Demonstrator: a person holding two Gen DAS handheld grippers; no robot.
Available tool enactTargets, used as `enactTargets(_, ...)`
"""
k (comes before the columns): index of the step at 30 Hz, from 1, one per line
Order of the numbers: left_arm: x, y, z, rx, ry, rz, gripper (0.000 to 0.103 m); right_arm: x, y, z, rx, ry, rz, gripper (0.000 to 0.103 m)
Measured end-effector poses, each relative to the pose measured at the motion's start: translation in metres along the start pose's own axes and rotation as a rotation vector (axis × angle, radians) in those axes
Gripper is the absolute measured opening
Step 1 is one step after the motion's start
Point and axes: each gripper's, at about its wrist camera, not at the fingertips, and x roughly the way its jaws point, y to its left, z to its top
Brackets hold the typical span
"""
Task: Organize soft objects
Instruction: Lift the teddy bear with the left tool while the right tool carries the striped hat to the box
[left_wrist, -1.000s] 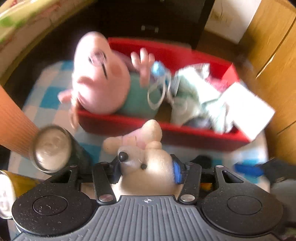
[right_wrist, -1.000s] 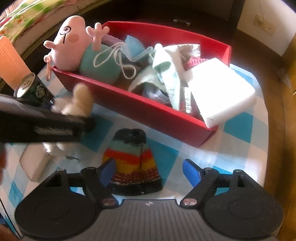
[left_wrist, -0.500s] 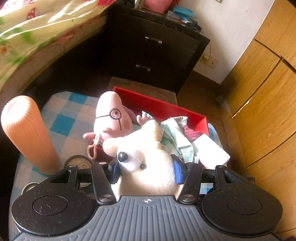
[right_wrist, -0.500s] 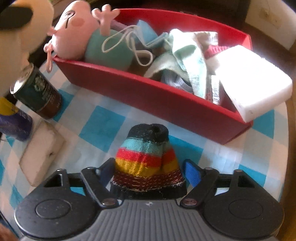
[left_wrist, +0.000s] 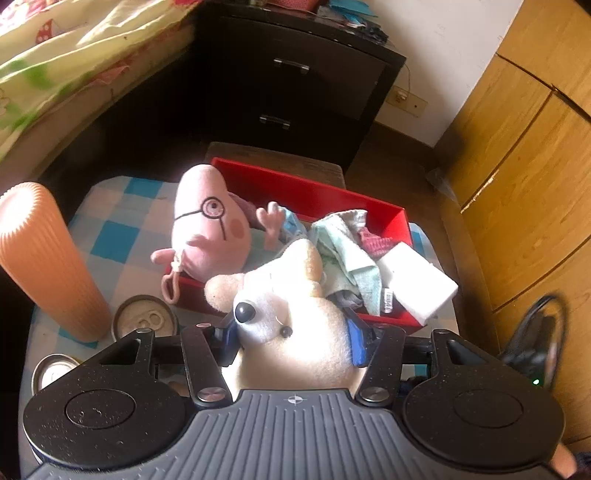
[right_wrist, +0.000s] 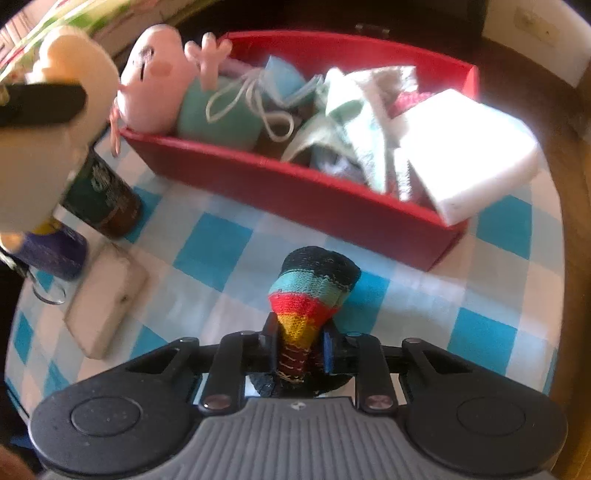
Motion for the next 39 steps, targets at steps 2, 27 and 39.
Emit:
enactTargets(2, 0.0, -0.003, 0.0, 0.004, -0.002, -0.006, 0.055, -0.013, -0.007, 0.003, 0.027, -0.03, 0.014, 0.0)
enactTargets(27, -0.033, -0.036, 0.007, 0.062, -0.096, -0.087, 0.057, -0.122, 0.008, 0.021, 0.023, -0.311, 0.112, 0.001)
enactTargets(39, -0.063, -0.054, 0.013, 0.099, -0.193, -0.14, 0.058, -0.165, 0.021, 0.021, 0.002, -0.452, 0.101, 0.001)
